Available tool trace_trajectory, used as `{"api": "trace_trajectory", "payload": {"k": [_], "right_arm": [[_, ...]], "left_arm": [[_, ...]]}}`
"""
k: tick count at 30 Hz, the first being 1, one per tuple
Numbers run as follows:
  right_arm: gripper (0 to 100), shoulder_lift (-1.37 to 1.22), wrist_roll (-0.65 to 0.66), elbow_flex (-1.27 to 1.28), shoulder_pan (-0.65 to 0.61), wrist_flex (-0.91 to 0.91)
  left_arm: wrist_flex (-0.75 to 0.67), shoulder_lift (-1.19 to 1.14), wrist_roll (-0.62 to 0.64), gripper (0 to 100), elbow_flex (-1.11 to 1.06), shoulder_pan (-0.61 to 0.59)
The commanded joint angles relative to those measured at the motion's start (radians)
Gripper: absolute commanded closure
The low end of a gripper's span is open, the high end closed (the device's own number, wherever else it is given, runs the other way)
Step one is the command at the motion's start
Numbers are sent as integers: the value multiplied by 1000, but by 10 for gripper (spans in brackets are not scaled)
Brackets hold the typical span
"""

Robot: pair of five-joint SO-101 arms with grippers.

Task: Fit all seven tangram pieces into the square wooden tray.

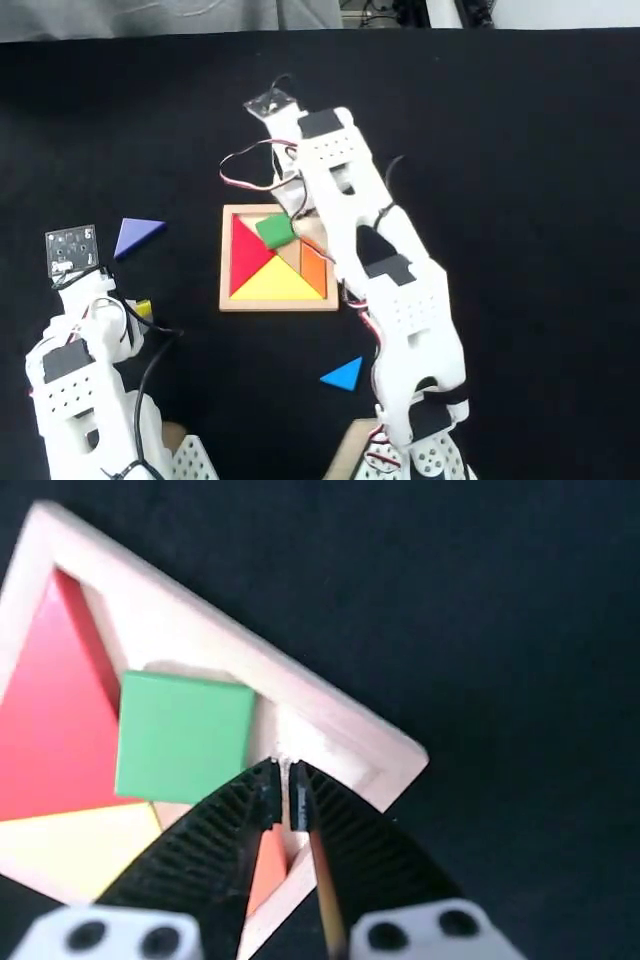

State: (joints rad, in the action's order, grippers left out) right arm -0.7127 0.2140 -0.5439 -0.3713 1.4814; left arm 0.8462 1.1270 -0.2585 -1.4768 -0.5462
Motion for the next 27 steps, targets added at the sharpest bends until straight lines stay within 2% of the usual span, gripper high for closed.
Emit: {"api": "trace_trajectory", "payload": {"k": [1,7,13,27], "right_arm": [[987,107,2,-101,-57,-8],[987,105,0,-64,-114,66],[987,113,0,-13,-54,175],[987,67,2,-1,-40,51]], "left_arm": [[-11,11,-8,730,2,15],[-11,11,-8,730,2,15],[-11,11,-8,730,2,15],[-11,11,-8,730,2,16]]}}
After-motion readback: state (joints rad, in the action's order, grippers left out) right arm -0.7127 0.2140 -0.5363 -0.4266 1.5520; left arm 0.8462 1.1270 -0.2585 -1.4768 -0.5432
